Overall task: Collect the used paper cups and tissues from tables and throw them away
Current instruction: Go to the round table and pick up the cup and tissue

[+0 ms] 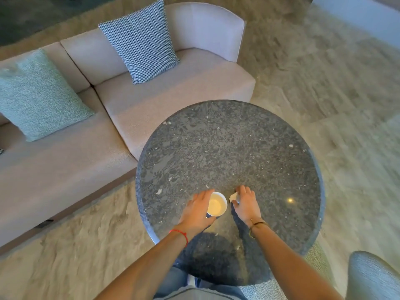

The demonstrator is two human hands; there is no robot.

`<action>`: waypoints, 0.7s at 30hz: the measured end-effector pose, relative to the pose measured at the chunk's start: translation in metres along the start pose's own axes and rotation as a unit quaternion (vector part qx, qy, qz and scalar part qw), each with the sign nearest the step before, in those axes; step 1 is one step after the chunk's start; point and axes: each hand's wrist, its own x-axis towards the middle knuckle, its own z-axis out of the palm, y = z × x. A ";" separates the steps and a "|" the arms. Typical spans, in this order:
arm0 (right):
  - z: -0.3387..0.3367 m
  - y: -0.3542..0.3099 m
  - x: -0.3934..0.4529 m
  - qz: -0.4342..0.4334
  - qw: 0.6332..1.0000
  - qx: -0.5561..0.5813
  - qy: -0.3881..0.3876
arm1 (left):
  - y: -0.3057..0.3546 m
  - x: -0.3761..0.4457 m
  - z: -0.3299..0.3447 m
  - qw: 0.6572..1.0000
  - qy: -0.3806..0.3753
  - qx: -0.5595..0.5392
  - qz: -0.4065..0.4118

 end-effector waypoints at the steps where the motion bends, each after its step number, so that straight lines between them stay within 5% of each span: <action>1: -0.001 0.000 0.001 -0.003 1.000 -0.011 -0.008 | 0.000 0.000 0.000 1.000 0.000 -0.008 -0.003; 9: 0.001 0.000 -0.004 0.024 0.999 0.028 -0.035 | -0.005 -0.016 -0.010 0.996 0.037 -0.076 -0.031; 21: -0.037 -0.008 -0.071 -0.028 0.982 0.152 0.105 | -0.022 -0.058 -0.035 0.988 0.117 -0.103 0.008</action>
